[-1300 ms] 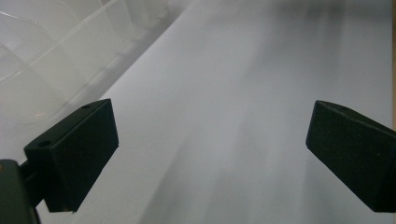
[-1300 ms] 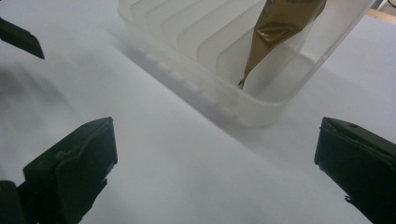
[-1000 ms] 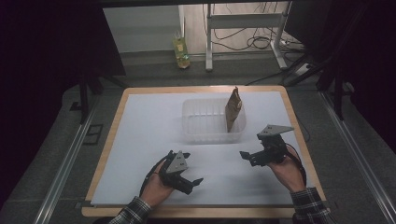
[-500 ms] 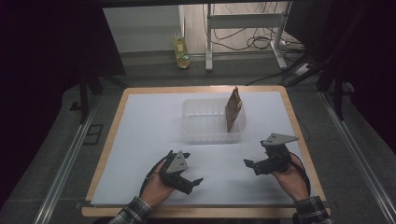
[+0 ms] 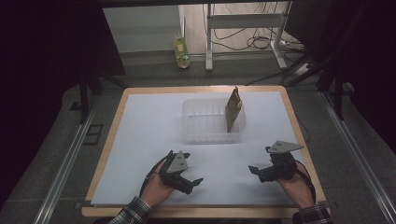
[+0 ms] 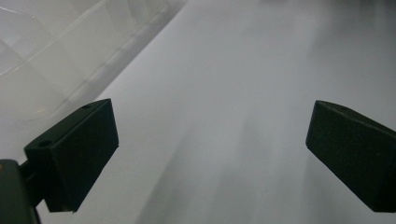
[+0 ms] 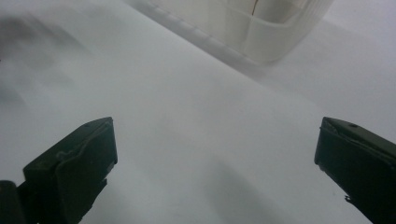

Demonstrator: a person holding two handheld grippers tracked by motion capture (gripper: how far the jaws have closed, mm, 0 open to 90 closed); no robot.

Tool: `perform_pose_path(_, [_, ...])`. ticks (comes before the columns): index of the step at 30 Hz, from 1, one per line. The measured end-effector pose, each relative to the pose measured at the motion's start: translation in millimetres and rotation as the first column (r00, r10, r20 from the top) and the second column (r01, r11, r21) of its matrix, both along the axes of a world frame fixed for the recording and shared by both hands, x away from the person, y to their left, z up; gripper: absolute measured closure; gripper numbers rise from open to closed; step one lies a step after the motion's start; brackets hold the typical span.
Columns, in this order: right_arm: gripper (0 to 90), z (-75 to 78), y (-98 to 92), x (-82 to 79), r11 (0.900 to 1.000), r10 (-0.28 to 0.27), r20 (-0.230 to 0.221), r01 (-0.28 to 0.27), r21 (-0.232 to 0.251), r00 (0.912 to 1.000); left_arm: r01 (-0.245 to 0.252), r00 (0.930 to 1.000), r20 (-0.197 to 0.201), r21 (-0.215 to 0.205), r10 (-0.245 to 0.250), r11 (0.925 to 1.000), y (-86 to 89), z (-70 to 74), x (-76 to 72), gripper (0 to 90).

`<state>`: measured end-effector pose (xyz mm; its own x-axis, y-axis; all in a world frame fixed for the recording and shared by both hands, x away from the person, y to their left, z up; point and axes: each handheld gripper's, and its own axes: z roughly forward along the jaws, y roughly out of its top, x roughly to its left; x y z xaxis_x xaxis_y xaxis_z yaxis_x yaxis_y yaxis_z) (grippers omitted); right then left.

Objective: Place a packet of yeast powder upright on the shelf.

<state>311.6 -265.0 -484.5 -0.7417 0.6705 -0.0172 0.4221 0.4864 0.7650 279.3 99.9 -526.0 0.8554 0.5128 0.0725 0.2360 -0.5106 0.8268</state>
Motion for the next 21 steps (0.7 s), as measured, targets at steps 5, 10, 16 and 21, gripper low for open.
perform_pose_path(5, [0.0,-3.8,-5.2,-4.1,1.0,-0.005,-0.001,0.005,-0.016,1.0,0.0,1.0,-0.002,0.003,0.0,1.0,-0.1,-0.5,0.4,2.5])
perform_pose_path(10, [0.0,-10.7,-10.8,-11.1,0.998,-0.012,-0.01,0.011,-0.057,0.9999,-0.002,1.0,-0.005,0.01,0.002,1.0,-0.4,-1.1,0.6,2.5])
perform_pose_path(16, [0.0,-19.4,-14.6,-14.5,0.995,-0.009,-0.042,0.005,-0.101,0.9991,-0.003,1.0,-0.007,0.014,0.004,0.9999,-0.6,-1.8,1.1,2.5])
perform_pose_path(21, [0.0,-21.8,-15.4,-14.5,0.993,-0.01,-0.05,0.004,-0.121,0.9987,-0.004,1.0,-0.005,0.013,0.004,0.9999,-1.0,-1.5,1.6,2.5])
